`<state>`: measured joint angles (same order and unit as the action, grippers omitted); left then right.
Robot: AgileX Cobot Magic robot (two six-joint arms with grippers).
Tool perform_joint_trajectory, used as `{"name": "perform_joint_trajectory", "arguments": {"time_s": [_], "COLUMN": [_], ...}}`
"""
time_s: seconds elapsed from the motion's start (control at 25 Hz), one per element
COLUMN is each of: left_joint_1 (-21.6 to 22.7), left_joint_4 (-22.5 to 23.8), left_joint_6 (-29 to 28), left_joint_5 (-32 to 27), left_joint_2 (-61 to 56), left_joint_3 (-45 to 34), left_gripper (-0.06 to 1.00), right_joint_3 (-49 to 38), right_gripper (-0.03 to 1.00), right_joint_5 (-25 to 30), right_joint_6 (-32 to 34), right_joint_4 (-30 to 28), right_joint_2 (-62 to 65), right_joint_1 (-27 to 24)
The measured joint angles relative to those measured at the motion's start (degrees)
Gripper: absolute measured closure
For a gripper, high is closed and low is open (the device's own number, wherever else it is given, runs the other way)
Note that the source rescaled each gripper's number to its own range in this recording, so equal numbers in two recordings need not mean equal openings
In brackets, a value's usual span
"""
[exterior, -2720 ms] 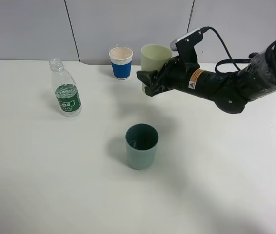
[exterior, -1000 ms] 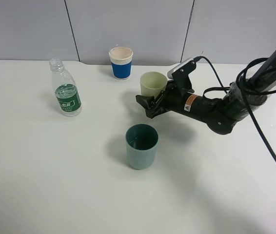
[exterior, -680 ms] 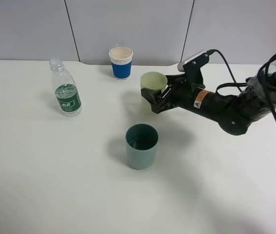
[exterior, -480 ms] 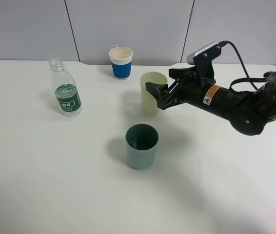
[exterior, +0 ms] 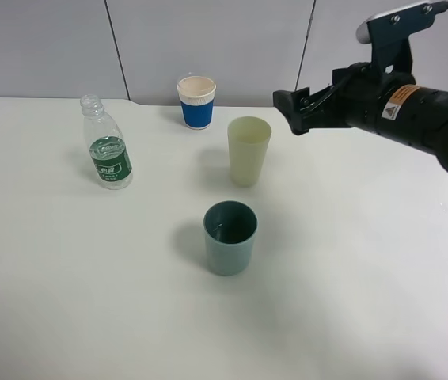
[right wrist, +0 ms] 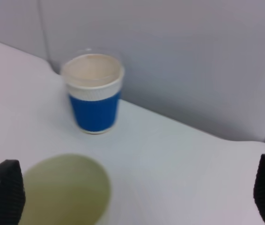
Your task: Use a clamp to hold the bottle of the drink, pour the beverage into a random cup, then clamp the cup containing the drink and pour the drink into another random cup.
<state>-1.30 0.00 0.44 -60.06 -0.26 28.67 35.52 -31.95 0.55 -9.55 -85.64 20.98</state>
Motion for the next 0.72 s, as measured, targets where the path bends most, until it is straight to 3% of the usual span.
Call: {"name": "perform_joint_trajectory", "arguments": {"time_s": [0.28,0.48,0.72], "left_joint_1": [0.00,0.00,0.00], "left_joint_4": [0.00,0.00,0.00], "left_joint_6": [0.00,0.00,0.00], "left_joint_5": [0.00,0.00,0.00], "left_joint_2": [0.00,0.00,0.00], "left_joint_3": [0.00,0.00,0.00], "left_gripper": [-0.06,-0.06,-0.06], "right_joint_3": [-0.06,-0.06,-0.06], "right_gripper": [-0.03,-0.03,-0.03], "right_joint_5": [9.43,14.98,27.15], "right_joint_6": [-6.74,-6.60,-5.97], "right_joint_4": [4.92,4.95,4.45], "right_joint_2": [13.21,20.85,32.12], "right_joint_1": [-2.64,-11.68,-24.55]}}
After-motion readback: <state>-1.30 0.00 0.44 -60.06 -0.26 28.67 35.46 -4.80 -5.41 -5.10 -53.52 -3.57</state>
